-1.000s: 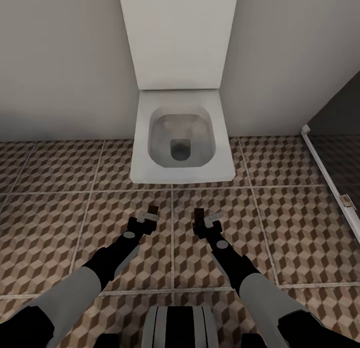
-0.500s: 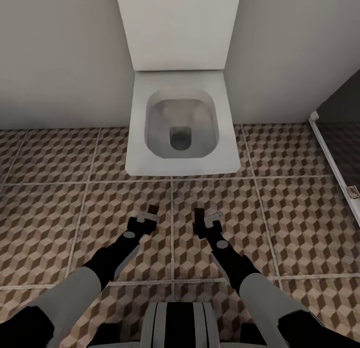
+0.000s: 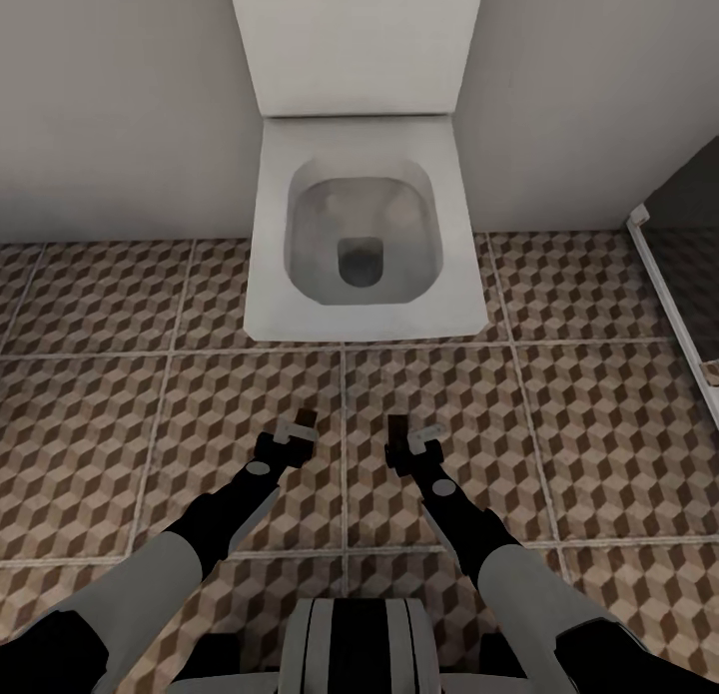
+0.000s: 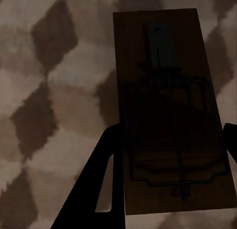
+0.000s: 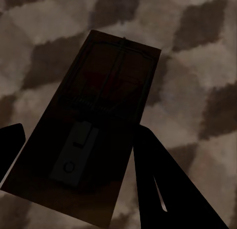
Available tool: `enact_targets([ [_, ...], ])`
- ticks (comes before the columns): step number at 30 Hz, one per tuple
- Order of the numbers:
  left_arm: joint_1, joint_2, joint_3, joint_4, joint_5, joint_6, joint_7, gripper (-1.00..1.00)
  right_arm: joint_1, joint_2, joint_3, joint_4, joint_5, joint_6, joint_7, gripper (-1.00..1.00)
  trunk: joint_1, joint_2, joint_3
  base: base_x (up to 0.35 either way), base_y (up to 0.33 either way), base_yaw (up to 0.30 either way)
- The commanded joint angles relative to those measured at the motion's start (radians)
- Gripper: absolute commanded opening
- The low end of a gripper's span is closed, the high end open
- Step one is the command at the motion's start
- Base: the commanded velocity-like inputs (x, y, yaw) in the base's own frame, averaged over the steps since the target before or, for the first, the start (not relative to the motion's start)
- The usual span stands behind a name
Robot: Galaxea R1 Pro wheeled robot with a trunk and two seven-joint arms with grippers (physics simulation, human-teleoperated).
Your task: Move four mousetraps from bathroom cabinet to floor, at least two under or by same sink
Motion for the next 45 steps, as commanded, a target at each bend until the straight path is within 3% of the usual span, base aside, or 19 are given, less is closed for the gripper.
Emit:
enact_targets([
  [1,-0.001,0.002,-0.009,-0.003,0.008,0.004,0.011,-1.00,-0.001,0.000,0.005,0.001,0.007,-0.002,-0.012,-1.00,0.000,0.000,-0.001,0.000,0.000,0.000],
  [11,-0.001,0.002,-0.010,-0.003,0.008,0.001,0.011,-1.00,-0.001,0.000,0.005,0.021,0.009,-0.131,-0.013,-1.00,0.000,0.000,-0.001,0.000,0.000,0.000],
  [19,-0.001,0.002,-0.011,-0.002,0.008,0.001,0.010,-1.00,-0.001,-0.002,0.004,0.023,0.009,-0.137,-0.013,-1.00,0.000,0.000,-0.001,0.000,0.000,0.000],
  [24,-0.001,0.002,-0.073,-0.003,0.007,0.000,0.012,-1.00,-0.001,-0.002,0.004,0.023,0.009,-0.137,-0.013,-1.00,0.001,-0.001,-0.012,0.000,0.000,0.000],
  [32,-0.001,0.002,-0.087,-0.004,0.006,-0.001,0.013,-1.00,-0.001,-0.002,0.004,0.023,0.009,-0.137,-0.013,-1.00,0.001,-0.001,-0.012,0.000,0.000,0.000],
  [39,-0.001,0.002,-0.087,-0.009,0.006,-0.121,0.014,-1.00,-0.001,-0.002,0.004,0.024,0.009,-0.137,-0.013,-1.00,0.001,-0.001,-0.012,0.000,0.000,0.000],
  [45,-0.001,0.002,-0.088,0.009,0.008,-0.142,0.011,-1.00,-0.001,-0.002,0.004,0.036,0.009,-0.138,-0.012,-1.00,0.001,-0.001,-0.012,0.000,0.000,0.000],
])
